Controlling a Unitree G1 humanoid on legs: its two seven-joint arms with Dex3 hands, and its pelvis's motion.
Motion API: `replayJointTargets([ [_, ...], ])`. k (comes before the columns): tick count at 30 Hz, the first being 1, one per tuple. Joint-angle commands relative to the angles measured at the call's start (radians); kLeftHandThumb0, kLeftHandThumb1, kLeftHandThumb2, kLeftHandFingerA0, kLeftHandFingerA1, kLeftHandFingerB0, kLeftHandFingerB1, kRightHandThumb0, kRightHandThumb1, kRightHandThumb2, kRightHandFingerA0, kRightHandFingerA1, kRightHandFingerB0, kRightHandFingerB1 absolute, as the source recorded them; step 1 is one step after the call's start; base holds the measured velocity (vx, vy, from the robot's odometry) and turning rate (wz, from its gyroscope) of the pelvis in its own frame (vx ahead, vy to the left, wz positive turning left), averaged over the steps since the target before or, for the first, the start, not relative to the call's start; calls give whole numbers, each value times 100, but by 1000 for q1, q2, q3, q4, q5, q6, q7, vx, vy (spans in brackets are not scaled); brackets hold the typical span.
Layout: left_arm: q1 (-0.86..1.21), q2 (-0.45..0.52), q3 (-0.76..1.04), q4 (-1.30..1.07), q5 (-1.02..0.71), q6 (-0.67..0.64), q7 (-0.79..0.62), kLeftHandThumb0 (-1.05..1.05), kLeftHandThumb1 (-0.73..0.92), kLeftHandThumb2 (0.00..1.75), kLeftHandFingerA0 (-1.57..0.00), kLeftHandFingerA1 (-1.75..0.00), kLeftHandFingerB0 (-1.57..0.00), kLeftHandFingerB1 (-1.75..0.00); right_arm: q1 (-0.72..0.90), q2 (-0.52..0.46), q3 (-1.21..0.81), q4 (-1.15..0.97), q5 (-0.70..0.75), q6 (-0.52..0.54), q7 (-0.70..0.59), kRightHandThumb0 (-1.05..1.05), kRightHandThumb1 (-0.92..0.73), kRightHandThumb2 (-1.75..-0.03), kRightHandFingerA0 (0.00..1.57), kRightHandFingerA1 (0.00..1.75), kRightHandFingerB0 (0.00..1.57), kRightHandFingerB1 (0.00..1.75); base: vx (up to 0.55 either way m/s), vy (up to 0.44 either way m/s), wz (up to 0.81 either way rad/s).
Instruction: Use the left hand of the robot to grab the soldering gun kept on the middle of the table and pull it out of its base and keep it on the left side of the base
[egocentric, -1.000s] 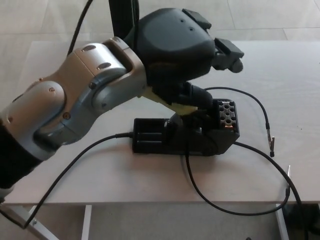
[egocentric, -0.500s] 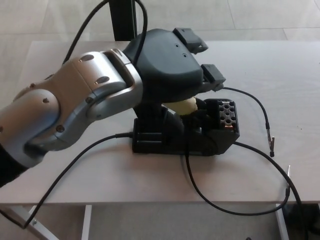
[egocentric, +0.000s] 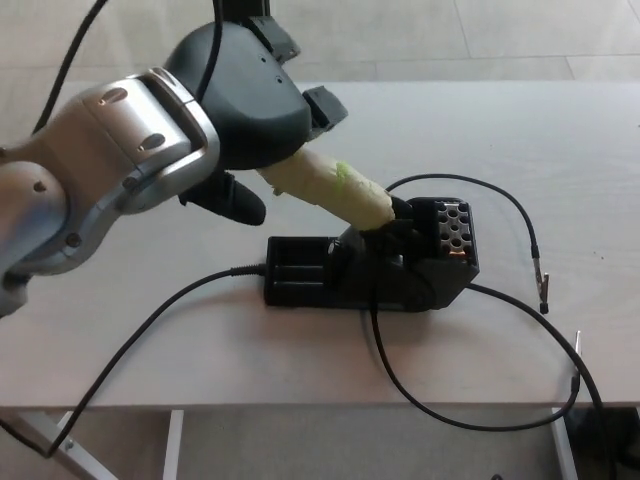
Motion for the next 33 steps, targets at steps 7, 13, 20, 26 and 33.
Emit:
replayJointTargets([
  [7,157,39,75,60,204,-53,204,-75,83,66,-3,-45,-7,-30,-2,-55,33,-10,-5,-51,4,-39,-52,-86,44,66,35,51,0,0,0],
  [13,210,3,104,43,220,-76,235,-77,81,65,-13,-53,-6,-33,-5,-60,40,-10,-2,-63,1,-40,-51,-87,46,68,37,52,0,0,0],
  [20,235,-47,150,44,203,-89,242,-74,82,65,-21,-50,-10,-31,-11,-68,40,-11,5,-54,9,-35,-66,-59,45,62,44,36,0,0,0],
  [26,252,-100,211,58,116,-124,265,-70,80,64,-49,-57,-16,-34,-14,-75,44,-7,4,-52,10,-36,-66,-59,45,60,44,36,0,0,0],
  [33,294,-182,306,169,-24,-333,610,-11,50,84,-104,-175,-36,-57,-23,-85,54,4,-2,-61,17,-51,-52,-88,50,66,39,52,0,0,0],
])
